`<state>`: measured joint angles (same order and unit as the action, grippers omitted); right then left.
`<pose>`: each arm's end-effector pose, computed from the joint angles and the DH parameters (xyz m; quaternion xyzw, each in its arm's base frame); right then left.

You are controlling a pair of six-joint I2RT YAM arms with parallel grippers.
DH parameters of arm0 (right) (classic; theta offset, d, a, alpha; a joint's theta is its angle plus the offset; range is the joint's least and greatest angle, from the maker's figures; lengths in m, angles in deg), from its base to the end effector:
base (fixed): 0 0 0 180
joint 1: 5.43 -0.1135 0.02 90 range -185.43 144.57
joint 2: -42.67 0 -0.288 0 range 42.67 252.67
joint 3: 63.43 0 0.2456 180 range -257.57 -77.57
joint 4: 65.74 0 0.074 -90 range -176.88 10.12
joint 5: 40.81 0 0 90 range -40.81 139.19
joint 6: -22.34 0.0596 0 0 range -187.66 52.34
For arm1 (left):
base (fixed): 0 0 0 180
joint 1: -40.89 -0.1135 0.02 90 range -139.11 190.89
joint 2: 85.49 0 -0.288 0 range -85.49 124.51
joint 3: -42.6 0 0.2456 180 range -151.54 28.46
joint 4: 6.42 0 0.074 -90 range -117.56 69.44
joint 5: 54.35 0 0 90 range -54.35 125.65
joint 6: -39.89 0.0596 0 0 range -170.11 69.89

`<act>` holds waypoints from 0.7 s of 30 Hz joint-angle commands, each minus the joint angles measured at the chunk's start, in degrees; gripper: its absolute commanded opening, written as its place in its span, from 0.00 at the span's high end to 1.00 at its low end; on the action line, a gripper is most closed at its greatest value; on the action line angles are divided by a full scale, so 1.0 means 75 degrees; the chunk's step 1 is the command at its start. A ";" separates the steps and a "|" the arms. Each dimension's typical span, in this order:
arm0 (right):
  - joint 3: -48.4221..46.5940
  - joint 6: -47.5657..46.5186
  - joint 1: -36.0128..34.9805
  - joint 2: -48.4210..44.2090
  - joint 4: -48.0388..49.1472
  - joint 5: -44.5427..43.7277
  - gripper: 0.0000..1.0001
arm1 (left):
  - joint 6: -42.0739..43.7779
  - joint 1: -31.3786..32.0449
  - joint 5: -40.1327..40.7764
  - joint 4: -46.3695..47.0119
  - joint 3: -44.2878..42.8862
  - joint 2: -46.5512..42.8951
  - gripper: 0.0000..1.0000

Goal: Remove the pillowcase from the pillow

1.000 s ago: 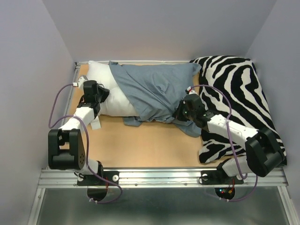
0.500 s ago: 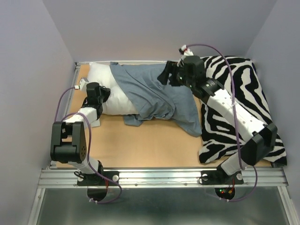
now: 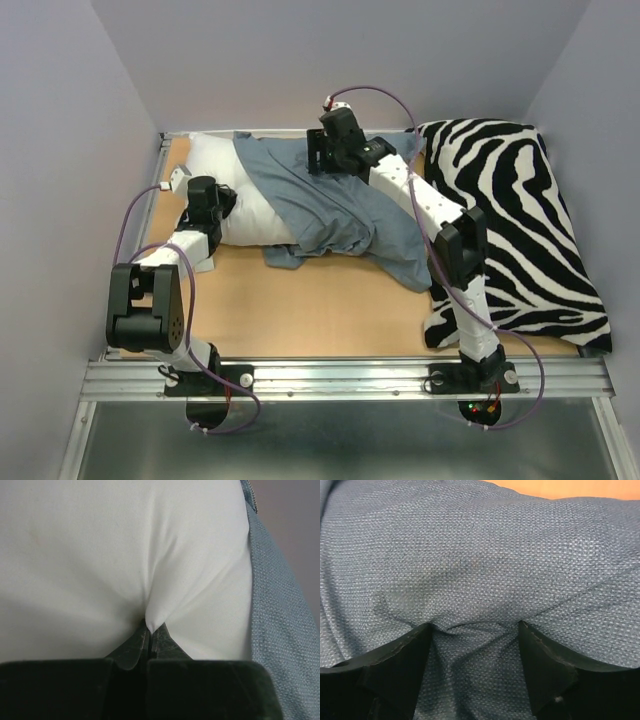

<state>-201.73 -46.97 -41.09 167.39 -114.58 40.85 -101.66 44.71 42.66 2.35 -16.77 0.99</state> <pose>0.4368 0.3027 0.3311 -0.0822 0.8825 0.1596 0.4347 0.3470 -0.0159 0.2471 -0.3601 0.7256 -0.2276 0.5404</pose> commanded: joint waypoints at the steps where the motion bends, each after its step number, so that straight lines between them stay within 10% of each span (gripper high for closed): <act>1: -0.0860 -0.0110 -0.0413 0.0045 -0.0659 -0.0961 0.28 | 0.0428 0.0241 0.0050 -0.2059 0.0418 0.0142 1.00; 5: -0.0661 -0.0039 -0.0484 -0.0165 -0.0670 -0.1956 0.62 | 0.0568 0.0241 0.0330 -0.2281 0.0266 -0.0104 1.00; 11: -0.0848 -0.0461 -0.0250 -0.0540 -0.0682 -0.3259 0.86 | 0.0674 0.0218 0.0507 -0.2563 0.0055 -0.0385 1.00; 21: -0.0567 -0.0099 0.1214 -0.1383 -0.0752 -0.3002 1.00 | 0.0826 -0.0438 0.0238 -0.2809 -0.0027 -0.1181 1.00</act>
<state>-203.96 -48.39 -37.79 163.26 -119.26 21.90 -98.71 43.59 43.57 -7.16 -17.76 -5.57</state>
